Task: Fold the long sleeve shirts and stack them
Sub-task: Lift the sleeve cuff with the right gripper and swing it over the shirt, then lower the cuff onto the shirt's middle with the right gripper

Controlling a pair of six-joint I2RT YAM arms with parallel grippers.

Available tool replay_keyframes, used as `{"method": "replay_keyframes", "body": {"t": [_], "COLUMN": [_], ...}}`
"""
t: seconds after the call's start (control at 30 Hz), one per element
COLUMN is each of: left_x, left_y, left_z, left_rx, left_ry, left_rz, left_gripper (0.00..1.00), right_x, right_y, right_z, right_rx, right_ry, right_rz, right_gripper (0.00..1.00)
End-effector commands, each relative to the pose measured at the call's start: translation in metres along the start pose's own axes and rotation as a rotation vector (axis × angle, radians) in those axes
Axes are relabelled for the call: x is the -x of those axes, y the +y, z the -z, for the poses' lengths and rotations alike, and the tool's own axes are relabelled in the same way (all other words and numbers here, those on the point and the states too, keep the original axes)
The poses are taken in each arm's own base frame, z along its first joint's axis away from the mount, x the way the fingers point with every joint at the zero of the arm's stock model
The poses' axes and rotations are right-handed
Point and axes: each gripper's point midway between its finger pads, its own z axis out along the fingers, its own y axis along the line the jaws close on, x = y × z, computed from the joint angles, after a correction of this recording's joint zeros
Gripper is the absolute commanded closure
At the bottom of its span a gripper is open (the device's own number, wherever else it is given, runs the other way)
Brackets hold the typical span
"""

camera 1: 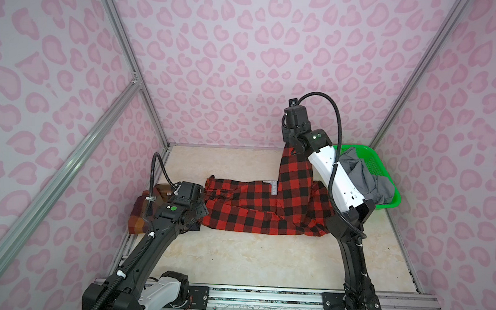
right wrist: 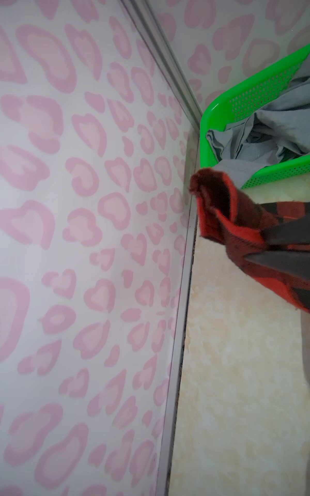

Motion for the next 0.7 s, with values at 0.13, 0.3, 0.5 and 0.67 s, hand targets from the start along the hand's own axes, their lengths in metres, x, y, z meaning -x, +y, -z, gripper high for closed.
{"method": "replay_keyframes", "body": {"t": [0.13, 0.3, 0.5, 0.67], "left_x": [0.007, 0.007, 0.008, 0.009], "left_y": [-0.005, -0.007, -0.011, -0.013], "left_z": [0.002, 0.004, 0.008, 0.011], "left_rx": [-0.025, -0.047, -0.071, -0.086], "left_ry": [-0.033, -0.035, -0.038, -0.039], "left_rz": [0.01, 0.008, 0.005, 0.005], "left_gripper": [0.26, 0.26, 0.26, 0.26], "right_x": [-0.043, -0.081, -0.131, -0.163], "right_y": [-0.006, -0.024, -0.03, -0.022], "right_z": [0.021, 0.041, 0.069, 0.094], "right_rx": [-0.084, -0.107, -0.048, 0.085], "right_ry": [0.116, 0.208, 0.29, 0.331], "right_rz": [-0.029, -0.152, -0.344, -0.524], "right_gripper": [1.0, 1.0, 1.0, 1.0]}}
